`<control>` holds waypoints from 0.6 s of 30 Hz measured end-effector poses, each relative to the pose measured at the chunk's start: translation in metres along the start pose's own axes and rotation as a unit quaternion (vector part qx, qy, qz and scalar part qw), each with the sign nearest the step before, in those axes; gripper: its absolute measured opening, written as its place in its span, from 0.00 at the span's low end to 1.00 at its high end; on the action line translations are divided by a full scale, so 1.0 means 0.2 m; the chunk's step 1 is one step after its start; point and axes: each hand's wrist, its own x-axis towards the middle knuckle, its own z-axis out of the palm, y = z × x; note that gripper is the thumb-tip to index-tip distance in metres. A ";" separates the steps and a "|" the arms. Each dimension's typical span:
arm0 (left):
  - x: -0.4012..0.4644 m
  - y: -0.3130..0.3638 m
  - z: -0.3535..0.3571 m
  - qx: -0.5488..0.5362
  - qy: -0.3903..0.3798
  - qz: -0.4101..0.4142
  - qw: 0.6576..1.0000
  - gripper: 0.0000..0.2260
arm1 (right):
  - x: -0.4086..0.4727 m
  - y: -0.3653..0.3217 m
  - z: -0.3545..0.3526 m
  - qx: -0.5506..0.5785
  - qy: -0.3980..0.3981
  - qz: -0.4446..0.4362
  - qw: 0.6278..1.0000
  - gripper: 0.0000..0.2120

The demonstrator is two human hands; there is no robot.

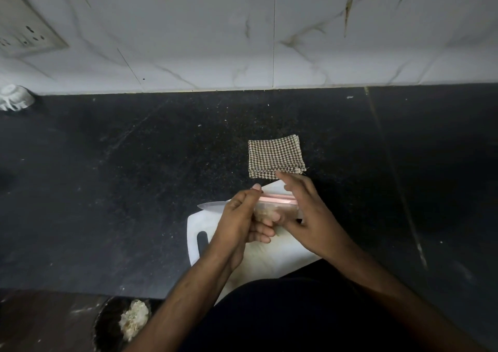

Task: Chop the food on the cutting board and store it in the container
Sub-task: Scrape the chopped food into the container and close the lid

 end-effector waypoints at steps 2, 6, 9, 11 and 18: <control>-0.01 0.00 0.00 0.008 -0.017 0.002 1.000 0.23 | 0.00 0.00 -0.01 0.017 -0.024 -0.039 0.999 0.33; -0.01 -0.02 -0.01 0.141 -0.017 0.098 0.985 0.25 | -0.02 -0.02 -0.04 0.044 -0.008 -0.035 0.998 0.27; 0.04 -0.06 -0.09 0.341 -0.004 0.293 0.893 0.20 | -0.03 -0.05 -0.07 0.104 0.053 0.019 0.993 0.22; 0.05 -0.06 -0.10 0.345 -0.043 0.338 0.875 0.23 | -0.02 -0.05 -0.08 0.117 0.065 0.042 0.990 0.22; 0.02 -0.07 -0.04 0.250 -0.030 0.389 0.886 0.16 | -0.02 -0.03 -0.08 0.128 0.067 0.030 0.989 0.20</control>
